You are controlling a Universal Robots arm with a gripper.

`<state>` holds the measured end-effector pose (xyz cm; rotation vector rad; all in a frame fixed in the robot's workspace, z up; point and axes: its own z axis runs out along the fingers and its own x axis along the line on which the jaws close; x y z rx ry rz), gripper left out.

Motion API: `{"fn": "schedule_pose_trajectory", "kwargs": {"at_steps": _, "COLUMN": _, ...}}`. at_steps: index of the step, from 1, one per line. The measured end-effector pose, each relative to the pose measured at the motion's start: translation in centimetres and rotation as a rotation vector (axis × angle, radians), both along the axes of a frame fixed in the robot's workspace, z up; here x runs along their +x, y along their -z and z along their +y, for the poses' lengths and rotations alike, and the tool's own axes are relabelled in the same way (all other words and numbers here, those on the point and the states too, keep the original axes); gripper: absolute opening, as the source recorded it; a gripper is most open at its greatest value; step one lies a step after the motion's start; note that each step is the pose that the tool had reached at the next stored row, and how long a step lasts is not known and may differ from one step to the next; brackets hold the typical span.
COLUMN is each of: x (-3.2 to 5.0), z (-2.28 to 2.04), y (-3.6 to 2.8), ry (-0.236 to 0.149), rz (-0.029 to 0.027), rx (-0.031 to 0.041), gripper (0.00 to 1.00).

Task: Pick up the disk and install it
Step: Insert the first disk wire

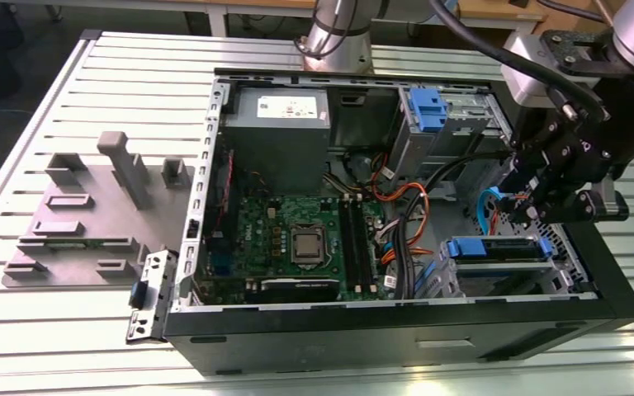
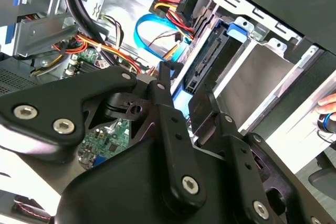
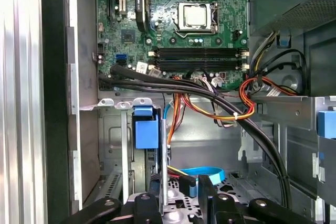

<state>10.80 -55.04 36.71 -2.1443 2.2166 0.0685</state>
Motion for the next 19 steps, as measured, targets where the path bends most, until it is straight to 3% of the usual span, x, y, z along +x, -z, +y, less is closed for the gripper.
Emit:
{"fn": "schedule_pose_trajectory", "kwargs": {"at_steps": 9, "x": 0.49, "z": 0.07, "y": 1.0, "ry": -0.002, "rz": -0.0001, "rx": 0.0001, "gripper": 0.42}}
{"fn": "schedule_pose_trajectory", "kwargs": {"at_steps": 19, "x": 0.5, "z": -0.02, "y": 1.08, "ry": -0.003, "rz": 0.0, "rx": -0.0001, "gripper": 0.42}}
